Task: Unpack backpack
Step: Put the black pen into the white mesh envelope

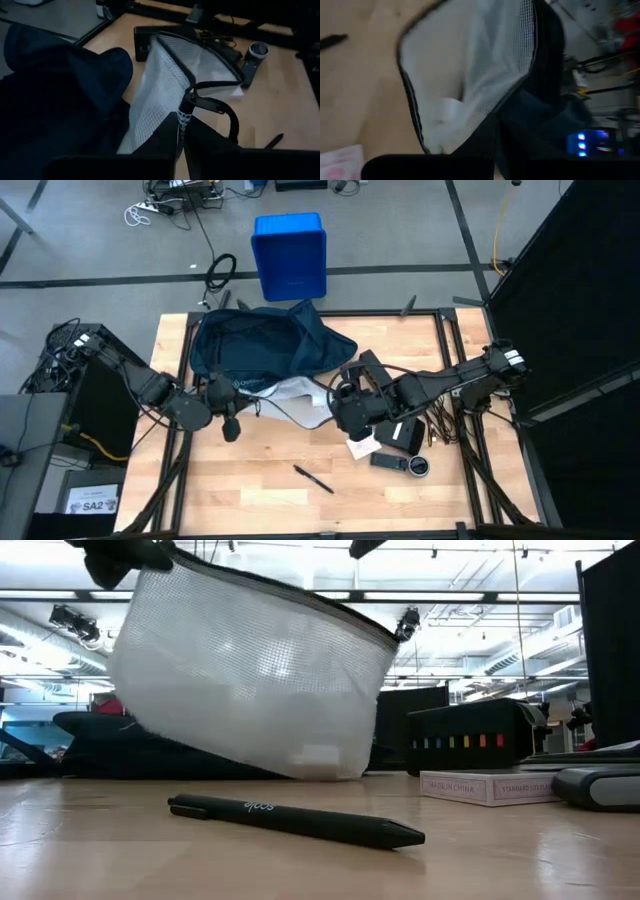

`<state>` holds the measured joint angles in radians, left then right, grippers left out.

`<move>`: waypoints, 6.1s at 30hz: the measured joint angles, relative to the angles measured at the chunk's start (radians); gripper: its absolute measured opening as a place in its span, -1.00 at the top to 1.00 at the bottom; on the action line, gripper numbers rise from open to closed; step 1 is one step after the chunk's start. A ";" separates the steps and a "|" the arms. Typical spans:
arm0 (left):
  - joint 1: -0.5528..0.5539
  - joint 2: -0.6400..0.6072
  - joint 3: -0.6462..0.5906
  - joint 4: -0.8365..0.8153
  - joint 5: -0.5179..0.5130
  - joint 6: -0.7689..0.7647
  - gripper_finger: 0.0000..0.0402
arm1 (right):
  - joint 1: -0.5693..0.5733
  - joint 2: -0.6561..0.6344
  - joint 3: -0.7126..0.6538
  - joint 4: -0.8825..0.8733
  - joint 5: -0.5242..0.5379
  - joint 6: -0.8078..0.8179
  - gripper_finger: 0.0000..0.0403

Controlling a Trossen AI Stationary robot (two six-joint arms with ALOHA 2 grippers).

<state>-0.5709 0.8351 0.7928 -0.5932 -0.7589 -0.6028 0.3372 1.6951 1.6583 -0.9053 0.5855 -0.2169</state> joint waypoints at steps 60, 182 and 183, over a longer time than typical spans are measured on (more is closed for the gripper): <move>0.055 -0.116 0.002 0.216 0.017 0.040 1.00 | -0.180 0.034 -0.650 1.248 -0.454 -0.380 -0.33; 0.054 -0.094 -0.543 0.836 0.108 0.153 1.00 | 0.245 0.098 -0.450 0.834 -0.308 0.348 0.30; 0.054 -0.095 -0.543 0.836 0.108 0.153 1.00 | 0.245 0.117 -0.450 0.836 -0.299 0.386 0.31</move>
<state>-0.5167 0.7404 0.2501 0.2424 -0.6506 -0.4500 0.5823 1.8120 1.2087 -0.0688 0.2861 0.1690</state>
